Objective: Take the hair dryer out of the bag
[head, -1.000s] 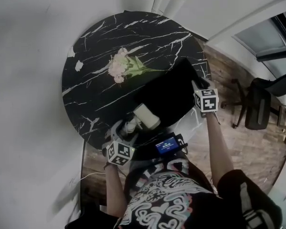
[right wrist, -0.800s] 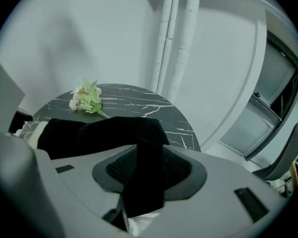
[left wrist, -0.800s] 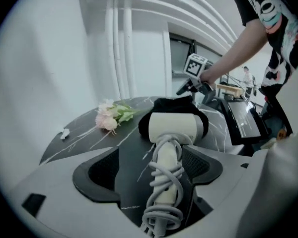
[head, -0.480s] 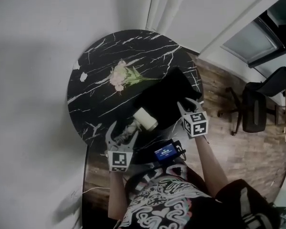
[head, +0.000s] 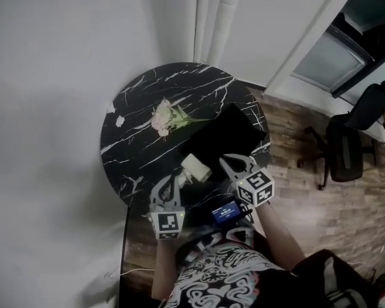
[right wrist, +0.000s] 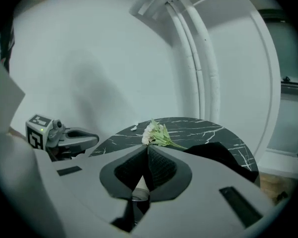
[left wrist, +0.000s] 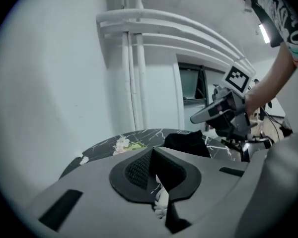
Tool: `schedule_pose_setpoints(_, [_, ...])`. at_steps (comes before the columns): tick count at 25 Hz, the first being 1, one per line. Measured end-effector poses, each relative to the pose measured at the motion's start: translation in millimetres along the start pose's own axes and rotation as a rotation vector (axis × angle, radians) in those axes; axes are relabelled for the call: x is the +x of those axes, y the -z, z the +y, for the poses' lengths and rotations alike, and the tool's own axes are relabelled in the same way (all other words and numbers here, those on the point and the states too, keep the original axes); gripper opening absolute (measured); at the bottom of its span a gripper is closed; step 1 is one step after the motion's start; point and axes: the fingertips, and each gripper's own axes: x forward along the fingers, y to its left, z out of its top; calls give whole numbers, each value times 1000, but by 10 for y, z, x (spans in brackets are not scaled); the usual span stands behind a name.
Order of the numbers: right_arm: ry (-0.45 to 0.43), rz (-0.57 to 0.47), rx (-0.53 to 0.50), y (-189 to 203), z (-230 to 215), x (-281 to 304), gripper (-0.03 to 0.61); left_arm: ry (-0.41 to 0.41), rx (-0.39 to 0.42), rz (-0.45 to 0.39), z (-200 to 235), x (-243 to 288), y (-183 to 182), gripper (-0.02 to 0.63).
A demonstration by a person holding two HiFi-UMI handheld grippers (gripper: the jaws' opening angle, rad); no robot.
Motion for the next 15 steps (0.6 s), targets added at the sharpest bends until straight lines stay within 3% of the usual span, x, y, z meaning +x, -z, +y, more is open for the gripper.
schedule_pose_setpoints(4, [-22,-24,-77,-98,245,-30,21,-12,-46,1,18,54,-177,15])
schedule_pose_setpoints(9, [-35,-72,-184,-270,379,-194,21,-122,-127,-12,81,-31,-452,15])
schedule_pose_setpoints(12, [-36,-105,-193,-380,380,-327,21,-166,-99,-3,35,-117,-574,15])
schedule_pose_setpoints(15, [-56,-182,-157,-519,410,-450,21,-186,-180,-33,-16,-228,-658,15])
